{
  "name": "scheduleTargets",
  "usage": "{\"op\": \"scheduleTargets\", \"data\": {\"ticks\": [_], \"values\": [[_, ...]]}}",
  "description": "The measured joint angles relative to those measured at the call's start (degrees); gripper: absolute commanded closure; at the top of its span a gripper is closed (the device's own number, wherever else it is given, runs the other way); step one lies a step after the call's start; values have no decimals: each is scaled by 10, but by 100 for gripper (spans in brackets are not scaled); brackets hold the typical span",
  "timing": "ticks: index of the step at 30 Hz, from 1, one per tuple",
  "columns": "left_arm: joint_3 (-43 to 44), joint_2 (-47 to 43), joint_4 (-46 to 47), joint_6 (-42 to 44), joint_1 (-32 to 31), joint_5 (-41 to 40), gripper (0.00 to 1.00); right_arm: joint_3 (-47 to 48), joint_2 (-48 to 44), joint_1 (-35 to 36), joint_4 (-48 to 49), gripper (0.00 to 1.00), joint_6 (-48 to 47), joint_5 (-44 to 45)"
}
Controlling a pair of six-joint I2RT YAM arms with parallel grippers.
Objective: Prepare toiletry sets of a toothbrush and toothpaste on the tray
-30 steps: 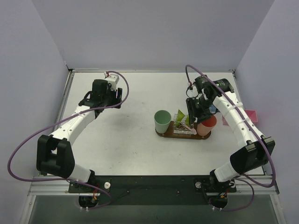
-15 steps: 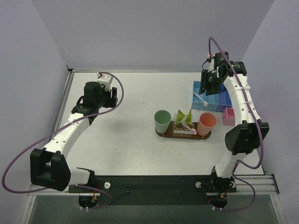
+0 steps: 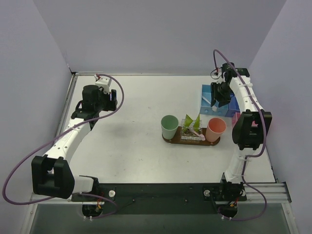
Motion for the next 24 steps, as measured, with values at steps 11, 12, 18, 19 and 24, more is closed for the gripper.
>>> {"op": "scheduleTargets", "data": {"ticks": [11,12,18,19,24], "values": [[-4,2,2,0,3,0,29,1,57,3,20,65,-9,19],[-4,2,2,0,4,0,29,1,61,3,21,66,-9,21],[-6,2,4,0,7,0,29,2,64,3,24,68,-9,30],[-6,2,4,0,7,0,29,2,65,3,24,69,-9,30],[-6,3,4,0,7,0,29,2,65,4,24,69,-9,31]]}}
